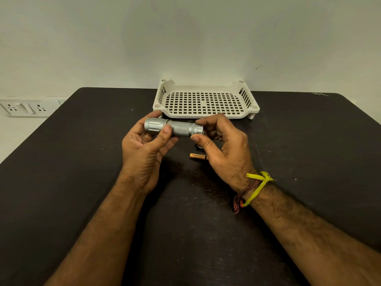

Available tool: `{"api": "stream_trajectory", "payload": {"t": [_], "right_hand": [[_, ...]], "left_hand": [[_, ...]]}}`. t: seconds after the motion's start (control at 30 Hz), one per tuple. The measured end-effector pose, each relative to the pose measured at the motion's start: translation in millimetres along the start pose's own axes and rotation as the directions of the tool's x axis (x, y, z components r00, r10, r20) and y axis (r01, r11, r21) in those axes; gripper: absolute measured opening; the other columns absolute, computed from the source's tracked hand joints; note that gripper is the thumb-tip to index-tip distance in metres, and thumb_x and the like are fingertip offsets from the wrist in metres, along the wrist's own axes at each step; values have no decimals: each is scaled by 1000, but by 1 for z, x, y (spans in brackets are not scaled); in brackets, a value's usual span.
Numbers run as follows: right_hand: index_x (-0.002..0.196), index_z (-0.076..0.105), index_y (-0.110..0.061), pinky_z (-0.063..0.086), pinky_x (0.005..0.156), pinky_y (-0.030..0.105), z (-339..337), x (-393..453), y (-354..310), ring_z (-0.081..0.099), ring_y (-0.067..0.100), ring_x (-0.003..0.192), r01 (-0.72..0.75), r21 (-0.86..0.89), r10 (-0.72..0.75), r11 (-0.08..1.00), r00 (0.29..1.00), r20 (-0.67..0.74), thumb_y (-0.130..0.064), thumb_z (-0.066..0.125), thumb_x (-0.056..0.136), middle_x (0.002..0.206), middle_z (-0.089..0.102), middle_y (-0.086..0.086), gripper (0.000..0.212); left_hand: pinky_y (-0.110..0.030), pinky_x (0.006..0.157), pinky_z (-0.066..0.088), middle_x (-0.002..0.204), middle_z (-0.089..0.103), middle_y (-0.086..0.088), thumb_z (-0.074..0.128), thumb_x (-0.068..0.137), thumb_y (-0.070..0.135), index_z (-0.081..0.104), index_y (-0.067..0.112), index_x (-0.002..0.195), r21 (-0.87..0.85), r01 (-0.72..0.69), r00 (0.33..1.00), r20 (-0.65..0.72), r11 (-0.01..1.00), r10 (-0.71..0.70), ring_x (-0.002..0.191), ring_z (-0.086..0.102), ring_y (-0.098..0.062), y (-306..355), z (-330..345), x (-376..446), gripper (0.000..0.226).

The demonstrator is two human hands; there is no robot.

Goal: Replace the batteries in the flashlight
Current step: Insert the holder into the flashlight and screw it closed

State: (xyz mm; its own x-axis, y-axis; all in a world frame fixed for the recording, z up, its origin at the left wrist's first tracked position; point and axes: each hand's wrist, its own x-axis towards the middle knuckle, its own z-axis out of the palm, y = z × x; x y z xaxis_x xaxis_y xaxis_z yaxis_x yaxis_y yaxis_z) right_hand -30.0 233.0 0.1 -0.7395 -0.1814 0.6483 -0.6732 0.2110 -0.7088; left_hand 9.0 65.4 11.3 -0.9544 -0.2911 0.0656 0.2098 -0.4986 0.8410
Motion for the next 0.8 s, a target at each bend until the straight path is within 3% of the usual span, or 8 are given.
{"api": "stream_trajectory", "payload": {"t": [0.17, 0.4, 0.5, 0.63, 0.8], "right_hand": [[104, 67, -5, 58, 74, 34, -2, 0, 0, 68, 17, 80, -9, -14, 9, 1000, 1000, -9, -11, 76, 86, 90, 71, 5, 21], [105, 67, -13, 60, 75, 43, 0, 1, 2, 69, 23, 81, -79, 71, 82, 994, 996, -36, -16, 73, 88, 89, 71, 7, 19], [108, 64, -16, 61, 76, 43, -2, 2, 4, 69, 22, 86, -108, 136, 114, 985, 993, -39, -15, 67, 92, 93, 69, 5, 16], [107, 65, -14, 59, 74, 32, -3, 3, 5, 69, 19, 88, -124, 163, 136, 979, 989, -66, -12, 65, 94, 95, 70, 6, 13], [107, 67, -11, 61, 76, 41, -2, 4, 4, 69, 18, 86, -120, 192, 154, 974, 973, -173, -9, 63, 97, 95, 71, 7, 11]], "left_hand": [[-32, 80, 61, 125, 67, -19, 73, 75, 8, 57, 3, 130, 20, -24, 1000, 4, 1000, 24, 112, 69, -30, 0, 0, -1, 57], [-28, 74, 60, 103, 74, -9, 79, 69, 10, 62, 6, 117, 51, -105, 994, -9, 993, 105, 96, 74, -24, -3, 1, -2, 52], [-28, 78, 60, 100, 75, -7, 82, 65, 10, 62, 6, 114, 137, -143, 990, 30, 980, 140, 92, 74, -21, -5, 1, -1, 53], [-28, 80, 60, 101, 76, -10, 84, 65, 10, 63, 3, 113, 235, -189, 982, 47, 953, 183, 95, 74, -24, -7, 1, -1, 52], [-22, 78, 58, 100, 78, 1, 86, 69, 19, 70, 10, 107, 401, -262, 965, 109, 878, 238, 94, 75, -16, -13, 4, -3, 42]]}}
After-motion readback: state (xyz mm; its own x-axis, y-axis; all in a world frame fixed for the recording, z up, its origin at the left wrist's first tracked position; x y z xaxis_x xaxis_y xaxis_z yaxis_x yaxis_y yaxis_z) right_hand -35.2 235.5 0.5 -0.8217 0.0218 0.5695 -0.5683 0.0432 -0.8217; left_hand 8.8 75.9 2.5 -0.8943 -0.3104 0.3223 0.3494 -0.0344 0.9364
